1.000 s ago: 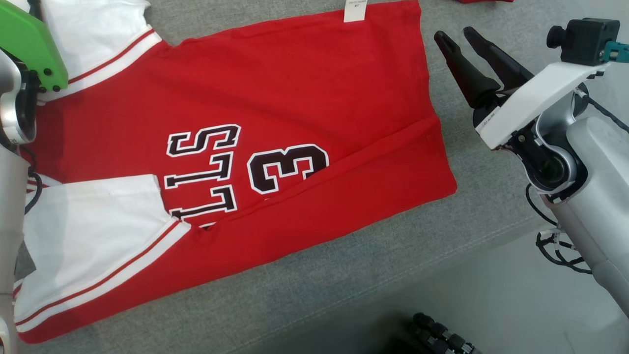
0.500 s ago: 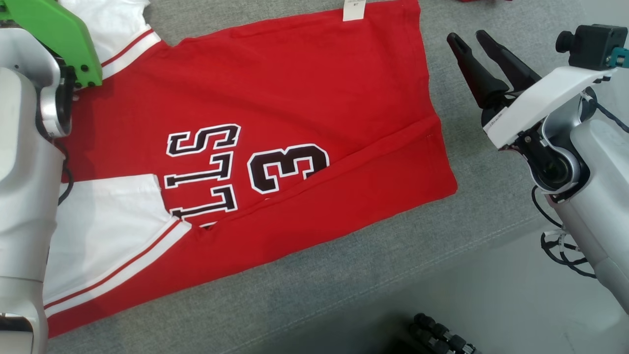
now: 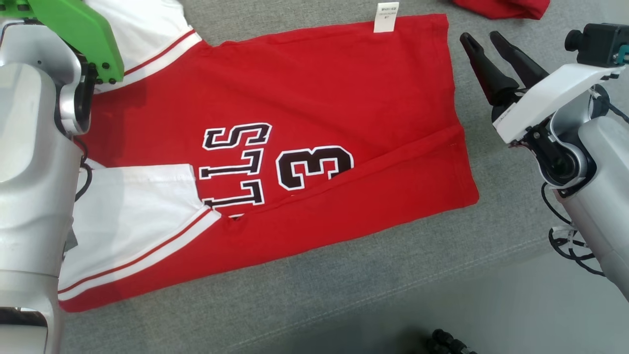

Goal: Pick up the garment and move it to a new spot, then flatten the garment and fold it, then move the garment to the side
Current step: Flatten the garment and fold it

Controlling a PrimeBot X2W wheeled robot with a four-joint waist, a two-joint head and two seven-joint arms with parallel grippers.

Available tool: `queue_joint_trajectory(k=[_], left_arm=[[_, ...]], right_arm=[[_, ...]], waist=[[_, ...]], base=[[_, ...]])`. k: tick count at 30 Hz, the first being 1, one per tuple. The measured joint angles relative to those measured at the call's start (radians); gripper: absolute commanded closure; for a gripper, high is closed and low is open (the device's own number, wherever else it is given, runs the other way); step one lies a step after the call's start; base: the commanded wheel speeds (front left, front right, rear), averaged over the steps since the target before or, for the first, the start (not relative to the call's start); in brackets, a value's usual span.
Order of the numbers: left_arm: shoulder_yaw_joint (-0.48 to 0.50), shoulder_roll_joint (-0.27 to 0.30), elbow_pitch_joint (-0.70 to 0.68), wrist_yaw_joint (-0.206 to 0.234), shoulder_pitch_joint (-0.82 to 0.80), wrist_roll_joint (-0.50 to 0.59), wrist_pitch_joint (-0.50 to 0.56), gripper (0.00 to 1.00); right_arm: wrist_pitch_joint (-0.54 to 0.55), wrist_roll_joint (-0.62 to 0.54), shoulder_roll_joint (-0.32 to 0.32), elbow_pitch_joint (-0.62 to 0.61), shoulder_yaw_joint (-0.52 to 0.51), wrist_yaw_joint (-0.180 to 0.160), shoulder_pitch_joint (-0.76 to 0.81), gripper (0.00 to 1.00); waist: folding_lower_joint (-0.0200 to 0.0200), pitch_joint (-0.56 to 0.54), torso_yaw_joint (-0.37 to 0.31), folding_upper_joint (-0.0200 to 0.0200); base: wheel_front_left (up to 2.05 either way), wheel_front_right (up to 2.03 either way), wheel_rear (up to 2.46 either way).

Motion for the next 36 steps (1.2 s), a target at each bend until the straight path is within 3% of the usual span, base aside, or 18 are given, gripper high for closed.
queue_joint_trajectory(k=[11,31,32,33,36], left_arm=[[-0.011,-0.051,-0.083,-0.078,-0.01,-0.034,-0.066,1.0],[-0.014,-0.055,-0.132,-0.101,0.028,-0.059,-0.105,1.0],[-0.014,-0.055,-0.132,-0.101,0.033,-0.059,-0.105,1.0],[-0.014,-0.055,-0.133,-0.101,0.038,-0.059,-0.106,1.0],[-0.013,-0.053,-0.133,-0.101,0.053,-0.061,-0.107,1.0]], right_arm=[[0.067,0.001,-0.032,0.098,-0.009,-0.004,-0.064,0.0],[0.142,0.002,0.01,0.231,0.033,-0.002,-0.14,0.0],[0.142,0.002,0.012,0.239,0.033,-0.002,-0.141,0.14],[0.142,0.001,0.013,0.246,0.033,-0.002,-0.143,0.43],[0.142,0.0,0.016,0.264,0.034,-0.002,-0.149,0.65]], waist=[[0.0,-0.02,0.08,0.0],[0.0,-0.012,0.153,0.0],[0.0,-0.012,0.154,0.0],[0.0,-0.013,0.155,0.0],[0.0,-0.014,0.156,0.0]], base=[[0.0,0.0,0.0],[0.0,0.0,0.0],[0.0,0.0,0.0],[0.0,0.0,0.0],[0.0,0.0,0.0]])
